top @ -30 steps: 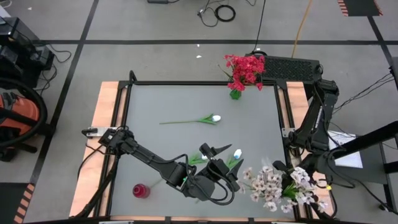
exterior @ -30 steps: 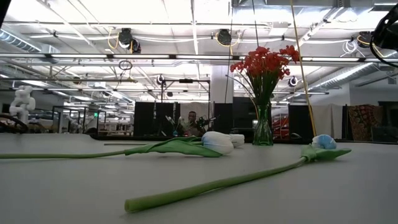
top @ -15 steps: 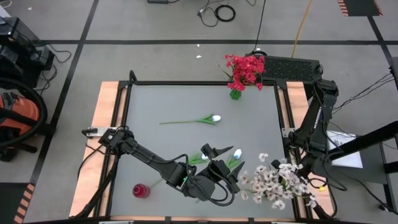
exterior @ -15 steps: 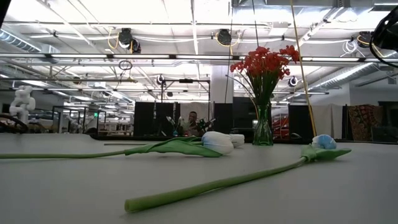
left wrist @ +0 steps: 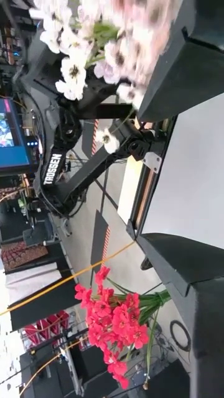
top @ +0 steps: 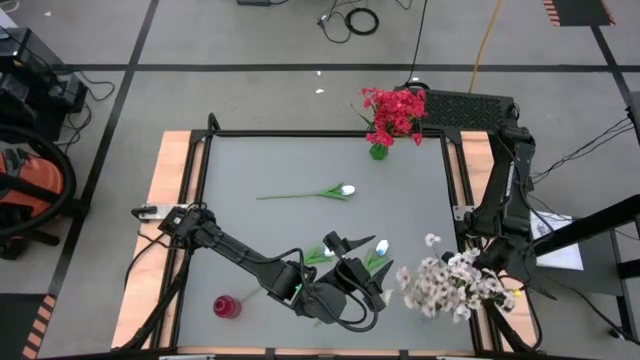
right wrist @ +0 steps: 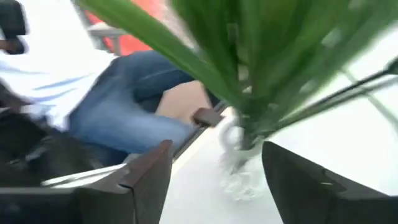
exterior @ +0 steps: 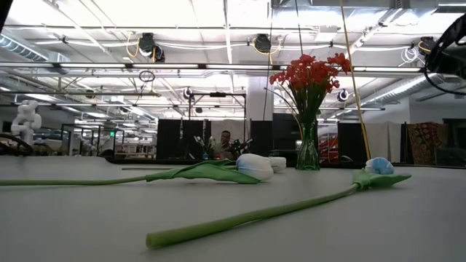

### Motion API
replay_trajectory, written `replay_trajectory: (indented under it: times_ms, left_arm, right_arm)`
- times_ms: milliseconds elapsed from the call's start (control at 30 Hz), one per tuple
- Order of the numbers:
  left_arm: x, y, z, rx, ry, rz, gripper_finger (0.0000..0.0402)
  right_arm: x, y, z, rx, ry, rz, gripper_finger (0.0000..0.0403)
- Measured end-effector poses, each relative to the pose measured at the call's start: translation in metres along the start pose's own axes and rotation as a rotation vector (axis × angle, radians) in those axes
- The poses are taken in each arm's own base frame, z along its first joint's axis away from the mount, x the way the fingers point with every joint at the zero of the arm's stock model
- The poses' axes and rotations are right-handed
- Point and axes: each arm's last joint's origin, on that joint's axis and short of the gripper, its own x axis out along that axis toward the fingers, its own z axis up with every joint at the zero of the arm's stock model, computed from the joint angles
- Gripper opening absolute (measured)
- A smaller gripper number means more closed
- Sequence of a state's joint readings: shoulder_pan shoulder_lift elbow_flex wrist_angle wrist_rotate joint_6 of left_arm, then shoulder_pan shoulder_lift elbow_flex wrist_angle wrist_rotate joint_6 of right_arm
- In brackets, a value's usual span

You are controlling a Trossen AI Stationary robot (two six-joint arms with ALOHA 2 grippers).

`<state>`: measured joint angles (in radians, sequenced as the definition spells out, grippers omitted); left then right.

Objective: Sort flowers into vase by color
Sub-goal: Put the white flowers into the transparent vase, then put the bottom left white tulip flower into the red vase

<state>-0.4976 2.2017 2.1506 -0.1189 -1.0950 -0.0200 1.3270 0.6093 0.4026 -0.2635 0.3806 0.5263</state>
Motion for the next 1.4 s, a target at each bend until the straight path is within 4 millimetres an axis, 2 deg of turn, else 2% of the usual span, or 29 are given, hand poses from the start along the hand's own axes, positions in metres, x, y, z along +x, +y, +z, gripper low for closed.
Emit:
replay_trajectory:
  times_ms: [233, 400, 500, 600, 700, 933, 1133, 1400]
  left_arm:
    - [0.000, 0.000, 0.000, 0.004, 0.002, 0.000, 0.0313]
    - [0.006, -0.001, -0.006, -0.004, 0.009, 0.001, 0.0313]
    - [0.028, -0.005, -0.026, -0.068, 0.051, -0.071, 0.0313]
    - [0.053, -0.012, -0.056, -0.088, 0.110, -0.123, 0.0313]
    - [0.064, -0.016, -0.074, -0.089, 0.136, -0.127, 0.0313]
    - [0.068, -0.019, -0.071, -0.094, 0.101, -0.200, 0.0313]
    - [0.064, -0.023, -0.064, -0.061, 0.042, -0.245, 0.0313]
    - [0.056, -0.028, -0.063, -0.024, 0.035, -0.263, 0.0313]
  right_arm:
    - [-0.030, 0.010, 0.026, 0.061, -0.001, 0.126, 0.0239]
    - [-0.034, 0.016, 0.034, 0.042, -0.008, 0.148, 0.0225]
    - [-0.029, 0.017, 0.032, 0.032, 0.015, 0.134, 0.0217]
    - [-0.025, 0.018, 0.030, 0.054, 0.039, 0.127, 0.0213]
    - [-0.024, 0.018, 0.026, 0.126, 0.112, 0.146, 0.0212]
    - [-0.029, 0.019, 0.023, 0.299, 0.264, 0.208, 0.0212]
    - [-0.048, 0.030, 0.051, 0.342, 0.246, 0.279, 0.0212]
    - [-0.083, 0.039, 0.092, 0.361, 0.276, 0.277, 0.0212]
